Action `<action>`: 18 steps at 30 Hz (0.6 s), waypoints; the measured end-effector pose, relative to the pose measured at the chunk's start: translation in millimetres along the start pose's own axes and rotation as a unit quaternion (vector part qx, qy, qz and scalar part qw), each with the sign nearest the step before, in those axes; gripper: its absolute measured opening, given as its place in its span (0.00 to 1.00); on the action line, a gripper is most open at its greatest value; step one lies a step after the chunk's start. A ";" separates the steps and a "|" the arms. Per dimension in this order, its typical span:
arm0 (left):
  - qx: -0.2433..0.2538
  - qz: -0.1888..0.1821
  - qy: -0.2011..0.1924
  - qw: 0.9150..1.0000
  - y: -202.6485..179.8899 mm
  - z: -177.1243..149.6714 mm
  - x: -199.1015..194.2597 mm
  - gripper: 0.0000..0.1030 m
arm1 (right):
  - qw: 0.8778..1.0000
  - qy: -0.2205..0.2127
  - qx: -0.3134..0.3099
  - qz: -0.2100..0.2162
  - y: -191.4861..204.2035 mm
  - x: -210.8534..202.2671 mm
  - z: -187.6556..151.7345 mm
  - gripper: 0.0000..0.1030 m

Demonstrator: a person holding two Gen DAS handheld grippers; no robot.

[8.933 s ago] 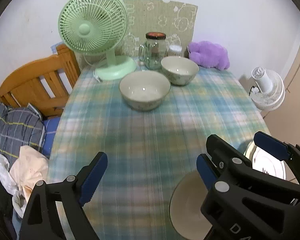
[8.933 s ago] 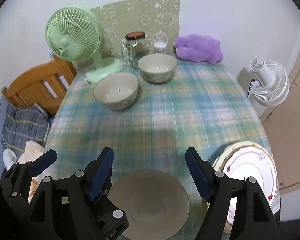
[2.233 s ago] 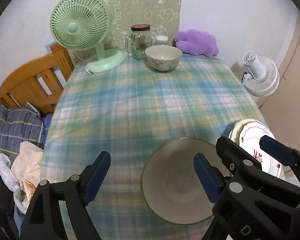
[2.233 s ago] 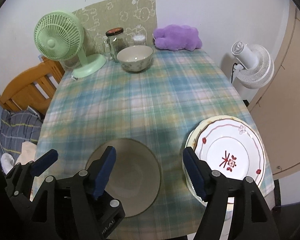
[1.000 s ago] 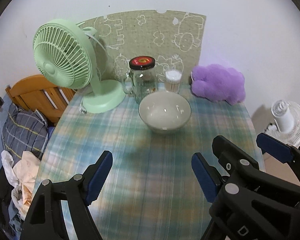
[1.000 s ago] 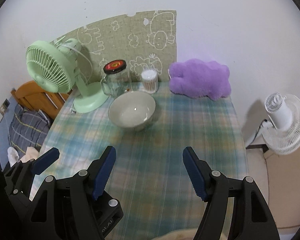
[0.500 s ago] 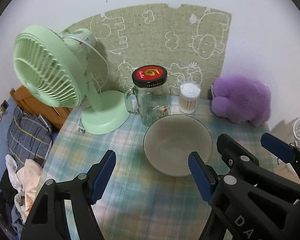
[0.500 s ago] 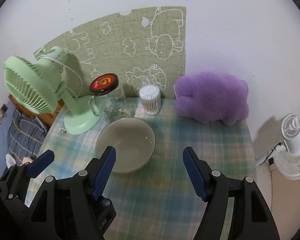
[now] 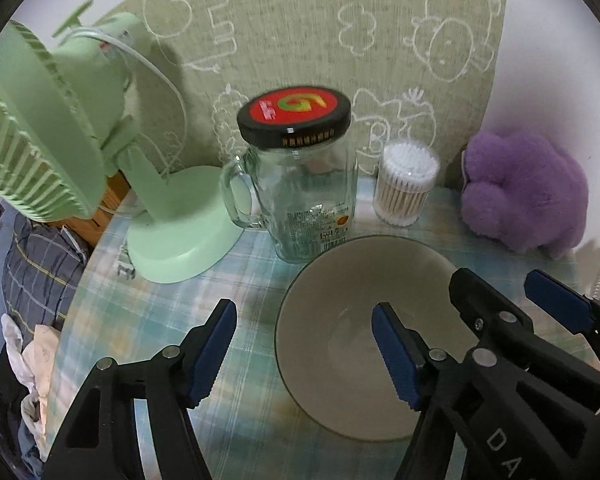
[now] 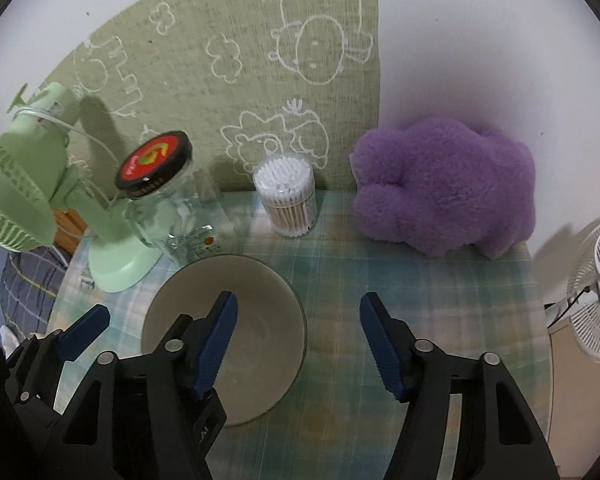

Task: Organize plates and bowls
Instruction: 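Grasp the rim of the white floral bowl with both grippers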

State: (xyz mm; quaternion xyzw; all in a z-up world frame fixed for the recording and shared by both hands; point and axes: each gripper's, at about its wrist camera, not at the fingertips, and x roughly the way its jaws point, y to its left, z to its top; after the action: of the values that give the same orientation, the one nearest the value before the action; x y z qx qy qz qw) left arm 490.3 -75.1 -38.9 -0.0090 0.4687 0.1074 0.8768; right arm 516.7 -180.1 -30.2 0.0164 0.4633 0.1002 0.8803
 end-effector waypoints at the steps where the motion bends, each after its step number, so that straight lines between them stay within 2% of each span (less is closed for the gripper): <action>1: 0.003 0.000 0.003 1.000 0.0 0.0 4.4 0.68 | 1.000 0.002 -0.001 0.000 0.5 2.9 -0.2 0.58; 7: 0.004 0.003 0.014 1.000 1.9 -3.0 21.9 0.51 | 1.000 0.015 -0.003 -0.001 1.9 21.8 -3.9 0.45; 9: 0.003 0.003 0.023 1.000 2.4 -4.9 27.2 0.38 | 1.000 0.018 -0.004 0.001 3.5 26.9 -4.9 0.40; 12: 0.000 0.004 0.033 0.999 3.2 -7.8 32.9 0.25 | 1.000 0.022 -0.008 0.008 3.8 32.2 -7.6 0.29; 18: 0.006 0.013 0.029 0.999 2.3 -10.6 34.0 0.22 | 1.000 0.021 -0.008 -0.002 2.4 35.5 -10.0 0.17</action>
State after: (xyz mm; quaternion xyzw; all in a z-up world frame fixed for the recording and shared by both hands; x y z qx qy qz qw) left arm 499.5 -67.9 -72.7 -0.0009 0.4943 0.1163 0.8615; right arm 527.7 -171.6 -64.5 0.0066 0.4810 0.1023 0.8707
